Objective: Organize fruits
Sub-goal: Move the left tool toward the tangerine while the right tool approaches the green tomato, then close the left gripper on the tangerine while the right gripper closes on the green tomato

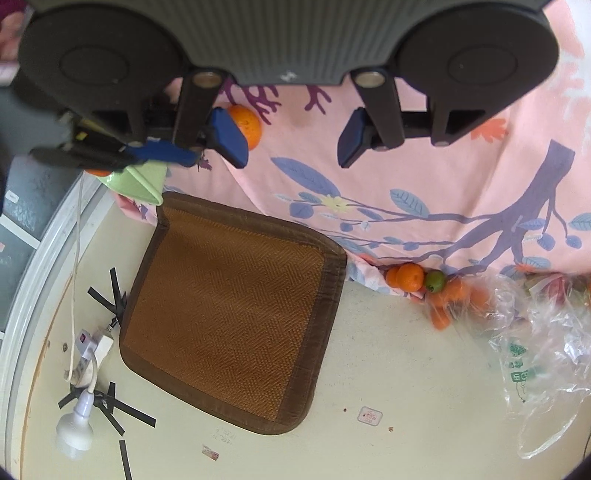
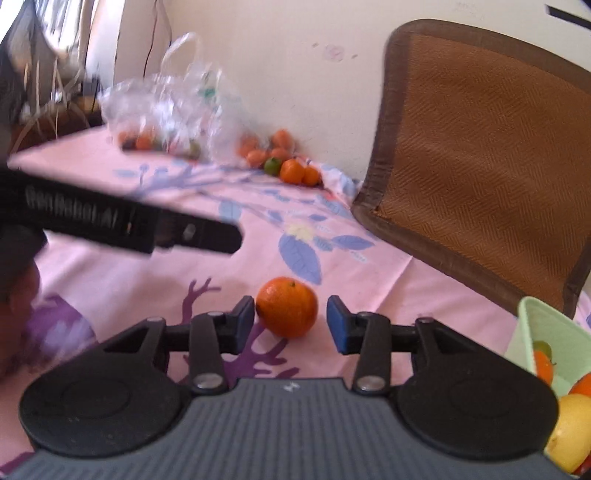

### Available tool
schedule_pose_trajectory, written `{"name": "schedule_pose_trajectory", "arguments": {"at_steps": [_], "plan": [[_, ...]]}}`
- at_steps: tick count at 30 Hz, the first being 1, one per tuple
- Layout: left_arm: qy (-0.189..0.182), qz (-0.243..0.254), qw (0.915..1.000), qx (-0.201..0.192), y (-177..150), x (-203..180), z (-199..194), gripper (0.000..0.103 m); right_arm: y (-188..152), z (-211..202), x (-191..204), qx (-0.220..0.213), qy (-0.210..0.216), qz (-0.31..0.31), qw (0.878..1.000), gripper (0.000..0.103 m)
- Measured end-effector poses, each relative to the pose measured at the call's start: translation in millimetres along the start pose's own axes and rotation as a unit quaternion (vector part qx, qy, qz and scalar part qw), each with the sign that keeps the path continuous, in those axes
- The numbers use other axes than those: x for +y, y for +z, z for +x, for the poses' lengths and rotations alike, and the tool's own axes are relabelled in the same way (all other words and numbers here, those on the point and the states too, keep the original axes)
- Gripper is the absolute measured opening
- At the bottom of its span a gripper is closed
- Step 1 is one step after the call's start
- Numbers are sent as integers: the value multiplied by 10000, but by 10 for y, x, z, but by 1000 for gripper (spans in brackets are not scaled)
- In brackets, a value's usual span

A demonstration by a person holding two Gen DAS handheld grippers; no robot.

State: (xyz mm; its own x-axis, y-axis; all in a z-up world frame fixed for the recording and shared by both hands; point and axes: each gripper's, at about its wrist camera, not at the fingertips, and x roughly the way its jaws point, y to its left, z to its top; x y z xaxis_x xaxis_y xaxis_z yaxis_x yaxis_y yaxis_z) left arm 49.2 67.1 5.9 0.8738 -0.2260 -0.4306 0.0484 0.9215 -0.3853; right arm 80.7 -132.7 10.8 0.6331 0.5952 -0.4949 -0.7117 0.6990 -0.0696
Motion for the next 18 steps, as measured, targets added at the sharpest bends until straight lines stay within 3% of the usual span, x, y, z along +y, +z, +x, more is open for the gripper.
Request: {"name": "schedule_pose_trajectory", "arguments": {"at_steps": [2,4,6,8,15,17,18], "plan": [[-117,3,9999,95,11,-42,57,55,46,-133,-229,-127,-25,371,9992,47],[-155,83,9995,265,17,-139,157,55,82,-181,-437,-112,-319,712,9969,46],[-139,356,9985,400,2,-287,256,55,120,-89,-592,145,-803,877,9928,44],[-16,620,9968,496,-10,-409,337,55,137,22,-659,415,-944,939,9902,42],[364,1055,9901,847,-76,-582,522,54,32,369,-482,972,-1162,150,9883,42],[316,1098,9895,885,-79,-589,540,44,32,380,-474,987,-1231,-18,9875,38],[259,1103,9895,899,-80,-588,546,40,36,375,-464,990,-1171,-38,9882,29]]}}
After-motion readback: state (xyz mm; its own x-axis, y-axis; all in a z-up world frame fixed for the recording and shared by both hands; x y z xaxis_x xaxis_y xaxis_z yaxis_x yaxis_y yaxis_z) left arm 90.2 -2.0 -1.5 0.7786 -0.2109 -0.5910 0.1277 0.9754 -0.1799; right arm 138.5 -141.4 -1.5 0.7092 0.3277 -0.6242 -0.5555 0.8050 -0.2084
